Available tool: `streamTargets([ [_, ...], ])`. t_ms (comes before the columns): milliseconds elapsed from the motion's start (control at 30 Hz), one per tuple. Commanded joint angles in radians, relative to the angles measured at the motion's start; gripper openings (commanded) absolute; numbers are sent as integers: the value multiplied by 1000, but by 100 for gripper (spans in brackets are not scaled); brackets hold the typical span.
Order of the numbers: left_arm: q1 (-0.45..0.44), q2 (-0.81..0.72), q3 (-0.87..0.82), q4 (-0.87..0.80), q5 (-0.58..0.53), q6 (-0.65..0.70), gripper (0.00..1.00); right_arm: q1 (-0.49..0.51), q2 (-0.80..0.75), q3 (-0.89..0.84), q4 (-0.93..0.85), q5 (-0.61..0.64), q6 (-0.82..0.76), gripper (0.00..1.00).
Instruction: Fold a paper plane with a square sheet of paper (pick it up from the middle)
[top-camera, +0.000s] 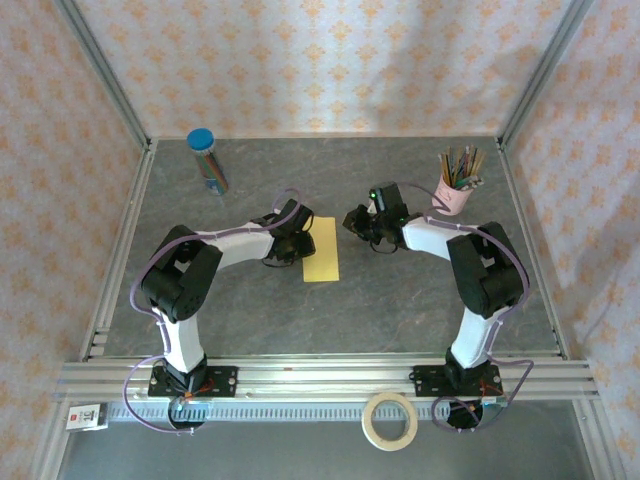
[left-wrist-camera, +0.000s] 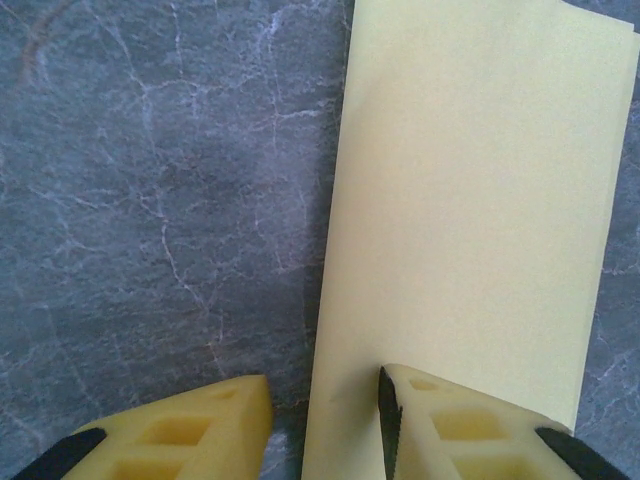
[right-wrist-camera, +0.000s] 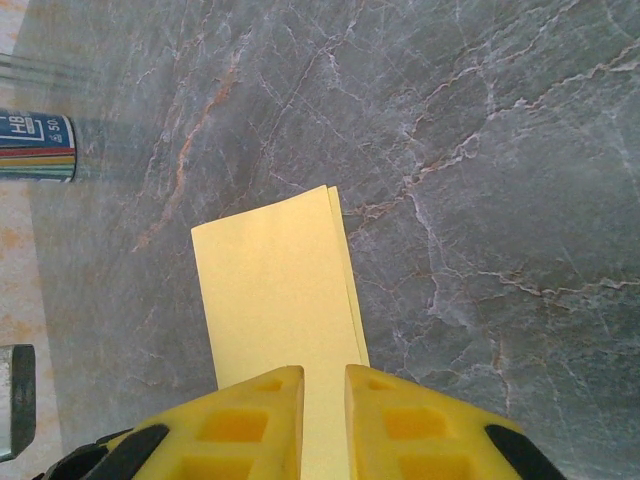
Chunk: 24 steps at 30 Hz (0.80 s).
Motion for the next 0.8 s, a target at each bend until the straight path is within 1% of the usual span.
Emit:
streamTargets([
  [0,-4,51,-26,-18,-34,-2,38,-3,-3,-8,17,12,9,18],
  [133,-6,93,-21,-19,-15,21,38,-3,2,-8,24,3,9,18],
  [567,-19,120,5,-33,8,87,39,-2,11,-14,37,-13,12,18],
  [767,-21,125,5,-41,-3,80,39,-3,11,-19,40,-15,15,18],
])
